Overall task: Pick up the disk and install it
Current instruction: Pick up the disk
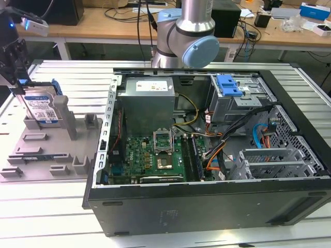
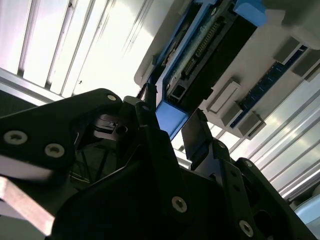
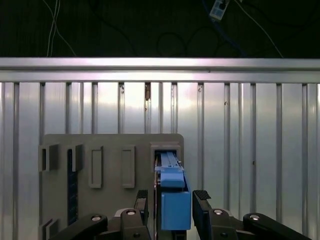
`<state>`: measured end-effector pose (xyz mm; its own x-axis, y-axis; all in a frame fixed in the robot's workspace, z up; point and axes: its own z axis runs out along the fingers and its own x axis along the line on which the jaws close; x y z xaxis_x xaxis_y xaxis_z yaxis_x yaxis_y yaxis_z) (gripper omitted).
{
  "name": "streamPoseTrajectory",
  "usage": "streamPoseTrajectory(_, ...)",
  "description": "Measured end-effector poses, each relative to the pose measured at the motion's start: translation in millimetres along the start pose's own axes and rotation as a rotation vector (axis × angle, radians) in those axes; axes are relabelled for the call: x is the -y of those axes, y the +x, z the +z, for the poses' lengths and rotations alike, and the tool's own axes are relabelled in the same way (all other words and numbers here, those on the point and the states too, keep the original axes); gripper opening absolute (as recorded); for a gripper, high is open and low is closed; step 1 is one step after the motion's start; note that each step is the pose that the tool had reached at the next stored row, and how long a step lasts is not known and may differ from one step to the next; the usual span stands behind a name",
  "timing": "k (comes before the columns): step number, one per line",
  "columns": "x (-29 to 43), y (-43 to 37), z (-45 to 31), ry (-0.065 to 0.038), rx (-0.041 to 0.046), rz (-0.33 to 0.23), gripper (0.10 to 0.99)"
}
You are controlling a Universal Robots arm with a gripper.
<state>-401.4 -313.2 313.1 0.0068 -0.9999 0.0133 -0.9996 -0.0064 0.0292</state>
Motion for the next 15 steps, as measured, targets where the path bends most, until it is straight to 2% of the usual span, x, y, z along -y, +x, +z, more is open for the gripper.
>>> streamPoseTrajectory(15,0.3,-0.8,7.0,-0.002,-0.0002,-0.006,0.482)
